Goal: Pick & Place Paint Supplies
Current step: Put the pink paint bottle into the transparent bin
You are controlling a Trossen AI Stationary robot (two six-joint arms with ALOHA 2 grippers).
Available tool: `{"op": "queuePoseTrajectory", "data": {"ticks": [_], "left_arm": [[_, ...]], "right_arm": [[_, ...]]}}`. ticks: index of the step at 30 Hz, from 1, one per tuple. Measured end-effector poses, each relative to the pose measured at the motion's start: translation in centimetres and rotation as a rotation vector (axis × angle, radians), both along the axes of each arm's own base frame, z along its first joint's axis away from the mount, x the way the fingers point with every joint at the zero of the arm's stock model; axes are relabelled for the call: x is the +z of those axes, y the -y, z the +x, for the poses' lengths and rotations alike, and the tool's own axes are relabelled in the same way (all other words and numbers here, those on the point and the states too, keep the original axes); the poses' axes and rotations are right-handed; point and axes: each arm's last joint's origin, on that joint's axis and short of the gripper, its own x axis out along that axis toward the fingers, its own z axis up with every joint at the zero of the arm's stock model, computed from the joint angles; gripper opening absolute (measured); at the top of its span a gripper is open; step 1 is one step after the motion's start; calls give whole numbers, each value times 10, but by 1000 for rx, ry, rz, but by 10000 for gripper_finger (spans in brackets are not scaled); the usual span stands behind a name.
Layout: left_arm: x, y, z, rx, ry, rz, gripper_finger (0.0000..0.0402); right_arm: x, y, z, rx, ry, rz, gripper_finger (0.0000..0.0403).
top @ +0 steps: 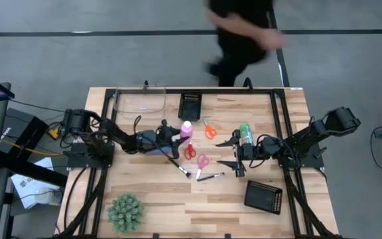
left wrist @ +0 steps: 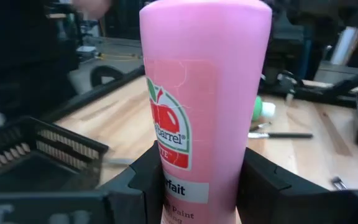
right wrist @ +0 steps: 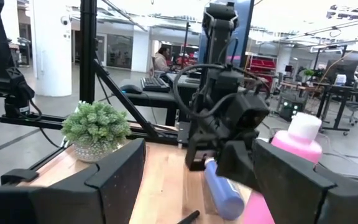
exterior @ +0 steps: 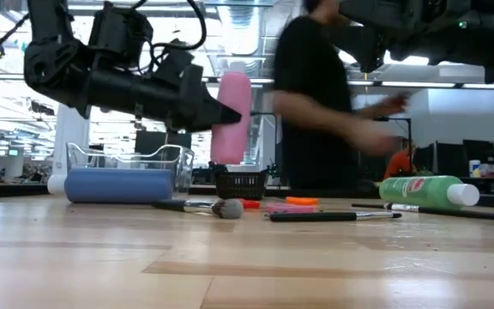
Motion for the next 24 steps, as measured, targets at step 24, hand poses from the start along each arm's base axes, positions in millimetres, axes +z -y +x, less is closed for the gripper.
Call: {"op": "queuePoseTrajectory", "data": {"ticks": [24], "left_arm": [[-44, -3, 5, 121, -24, 37, 137]], "right_arm": [[-1, 0, 0, 1, -11, 5, 281]]}}
